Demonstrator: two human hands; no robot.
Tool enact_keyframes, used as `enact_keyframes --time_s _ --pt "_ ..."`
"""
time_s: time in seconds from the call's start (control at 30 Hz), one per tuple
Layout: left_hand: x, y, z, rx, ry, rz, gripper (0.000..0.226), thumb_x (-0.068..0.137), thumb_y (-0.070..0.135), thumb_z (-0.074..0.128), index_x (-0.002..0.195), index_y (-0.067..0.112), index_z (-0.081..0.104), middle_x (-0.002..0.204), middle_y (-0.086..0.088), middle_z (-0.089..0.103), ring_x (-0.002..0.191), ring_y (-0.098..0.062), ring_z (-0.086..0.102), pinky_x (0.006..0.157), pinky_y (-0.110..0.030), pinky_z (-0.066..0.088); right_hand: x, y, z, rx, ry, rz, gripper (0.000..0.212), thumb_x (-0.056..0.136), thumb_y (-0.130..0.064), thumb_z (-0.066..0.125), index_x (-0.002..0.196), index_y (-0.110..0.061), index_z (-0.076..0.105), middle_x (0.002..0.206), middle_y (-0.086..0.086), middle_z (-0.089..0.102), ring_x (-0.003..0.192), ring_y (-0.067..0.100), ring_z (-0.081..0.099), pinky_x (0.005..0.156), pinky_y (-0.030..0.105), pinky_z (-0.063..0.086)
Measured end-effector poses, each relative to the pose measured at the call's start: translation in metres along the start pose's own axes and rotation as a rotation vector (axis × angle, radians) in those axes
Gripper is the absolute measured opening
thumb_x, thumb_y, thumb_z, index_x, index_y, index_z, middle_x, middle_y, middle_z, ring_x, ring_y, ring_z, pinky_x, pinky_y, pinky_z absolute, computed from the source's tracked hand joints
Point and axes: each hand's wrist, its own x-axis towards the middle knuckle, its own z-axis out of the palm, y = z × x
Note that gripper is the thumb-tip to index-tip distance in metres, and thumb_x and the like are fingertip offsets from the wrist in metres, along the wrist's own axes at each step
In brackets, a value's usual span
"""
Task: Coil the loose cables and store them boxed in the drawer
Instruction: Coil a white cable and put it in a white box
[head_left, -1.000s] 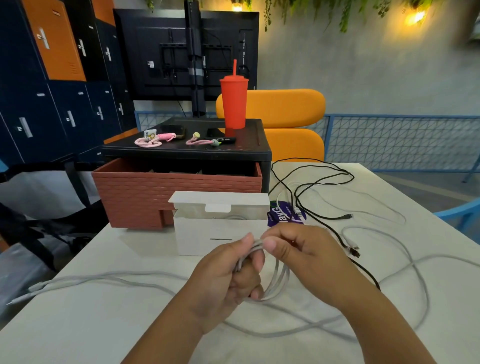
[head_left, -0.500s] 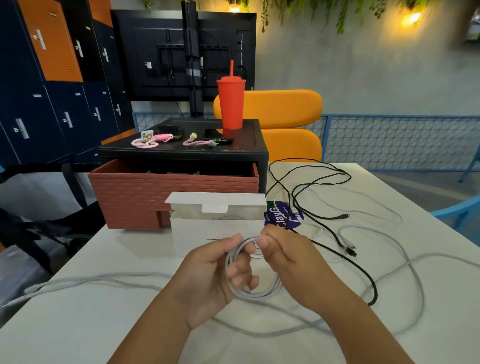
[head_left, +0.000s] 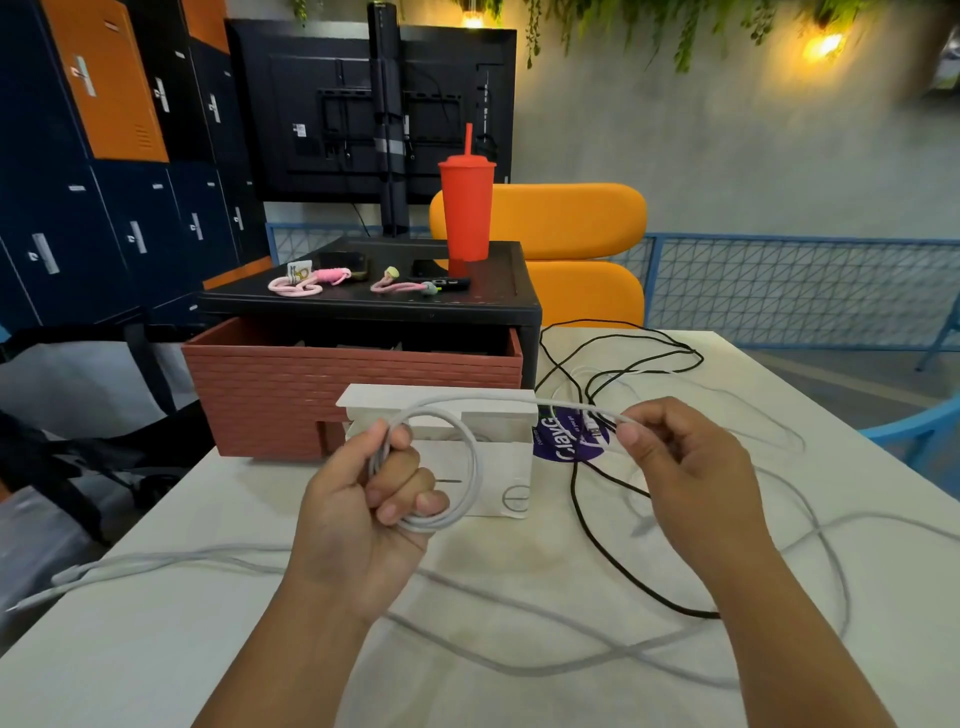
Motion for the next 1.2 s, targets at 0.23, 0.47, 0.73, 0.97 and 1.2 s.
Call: enact_keyframes --time_s 0.23,0.47,0.73,0.97,1.2 --pt "0.000 0.009 0.000 -0.054 0.038 0.089 0.019 0.057 0.028 0.068 0.066 0.012 0.067 0.041 0.008 0.027 0.034 -0.005 0.029 0.041 -0.018 0.043 -0.008 -0.001 0.008 -0.243 -0.449 0.065 0.025 0.086 -0.026 0.062 0.065 -0.038 0.058 0.057 -0.009 0.054 0.053 0.004 0.044 0.057 0.019 0.037" --pt "-0.005 0.011 0.006 0.004 -0.028 0.074 0.045 0.062 0.031 0.063 0.095 0.004 0.073 0.046 0.007 0.031 0.040 -0.007 0.032 0.049 -0.021 0.047 -0.018 -0.017 0.016 -0.155 -0.835 0.147 0.022 0.083 -0.027 0.067 0.063 -0.033 0.063 0.045 -0.015 0.047 0.046 0.000 0.041 0.050 0.009 0.031" --pt "-0.006 -0.004 0.007 0.311 -0.102 0.123 0.033 0.081 0.019 0.053 0.109 0.002 0.060 0.058 0.000 0.041 0.053 -0.011 0.041 0.059 -0.023 0.047 -0.020 -0.023 0.012 -0.045 -0.951 0.180 0.021 0.083 -0.025 0.067 0.063 -0.029 0.063 0.059 -0.005 0.047 0.059 0.010 0.043 0.063 0.023 0.040" --pt "-0.010 -0.030 0.006 1.103 -0.209 0.222 0.025 0.082 0.033 0.040 0.091 0.016 0.056 0.060 0.010 0.053 0.060 -0.003 0.046 0.066 -0.016 0.039 -0.022 -0.028 0.013 -0.086 -1.076 0.169 0.012 0.083 -0.020 0.066 0.077 -0.030 0.065 0.049 -0.011 0.046 0.052 0.008 0.042 0.056 0.022 0.035" --pt "-0.008 -0.039 -0.004 1.455 -0.244 0.400 0.036 0.084 0.051 0.034 0.086 0.019 0.051 0.069 0.002 0.059 0.064 -0.018 0.053 0.063 -0.043 0.047 -0.025 -0.032 0.019 -0.191 -1.000 0.082 0.020 0.083 -0.018 0.063 0.068 -0.032 0.061 0.048 -0.012 0.048 0.048 0.002 0.043 0.052 0.015 0.033"
